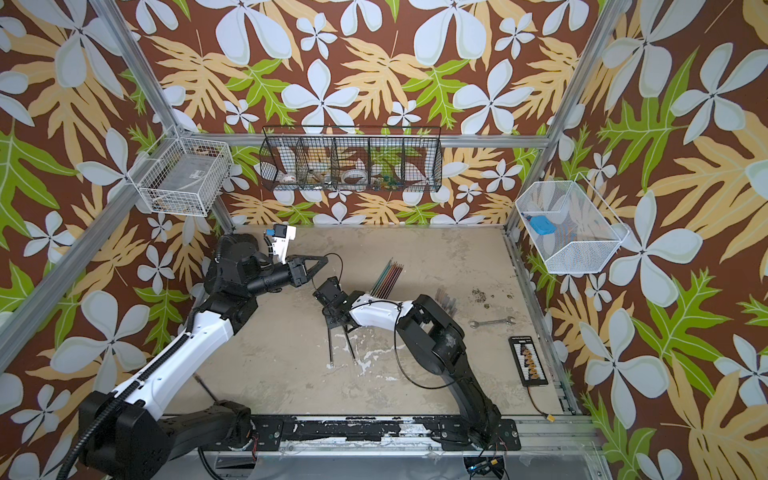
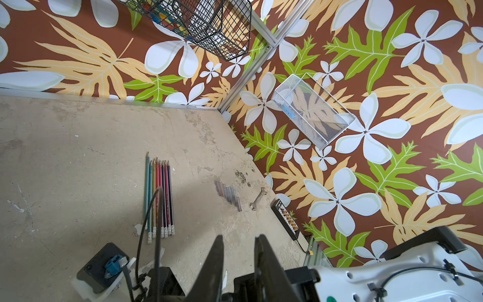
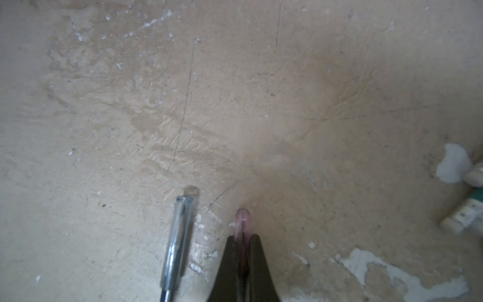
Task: Remove the protective cover of the pencils
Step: Pick up the pencil from the center of the board.
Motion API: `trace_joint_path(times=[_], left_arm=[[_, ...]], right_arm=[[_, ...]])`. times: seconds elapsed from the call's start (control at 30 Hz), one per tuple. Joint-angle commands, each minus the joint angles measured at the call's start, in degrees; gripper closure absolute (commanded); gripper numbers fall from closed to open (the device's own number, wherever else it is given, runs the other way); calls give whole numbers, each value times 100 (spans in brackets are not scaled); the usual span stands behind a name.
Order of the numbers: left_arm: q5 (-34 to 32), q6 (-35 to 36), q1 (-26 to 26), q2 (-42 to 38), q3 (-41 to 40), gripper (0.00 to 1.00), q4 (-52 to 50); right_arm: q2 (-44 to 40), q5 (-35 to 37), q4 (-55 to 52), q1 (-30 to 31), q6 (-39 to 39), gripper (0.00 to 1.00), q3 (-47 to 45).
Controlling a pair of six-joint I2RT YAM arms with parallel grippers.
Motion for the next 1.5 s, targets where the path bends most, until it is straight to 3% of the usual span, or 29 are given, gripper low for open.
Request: trace_joint_path(times=[0.0, 0.27, 0.53, 0.7, 0.93, 1.3, 1.37, 1.47], left_arm=[[-35, 101, 12, -1, 37, 76, 25], [5, 246, -233, 75, -1, 70, 22], [-36, 564, -1671, 657, 76, 62, -87], [-181, 706, -2641, 1138, 309, 61, -391], [-749, 590, -3604, 1563, 443, 61, -308], [-941, 462, -3885, 1912, 682, 64, -282], [-936, 461, -3895, 1925, 686, 71, -304], [-861, 479, -3890, 1964, 725, 95, -361]], right_arm=[[-318, -529, 29, -205, 292, 100, -427], [-2726, -685, 1026, -1045, 351, 100, -2307], [-5927, -1473, 2400, -2400, 888, 100, -4415], [-7494, -1437, 2941, -2574, 1293, 100, -5155], [-8384, -1274, 2789, -2580, 1632, 100, -5386], [-8922, -1099, 2627, -2580, 1893, 100, -5566], [-8953, -1094, 2617, -2581, 1891, 100, -5575], [-8967, -1063, 2560, -2579, 1891, 100, -5564]])
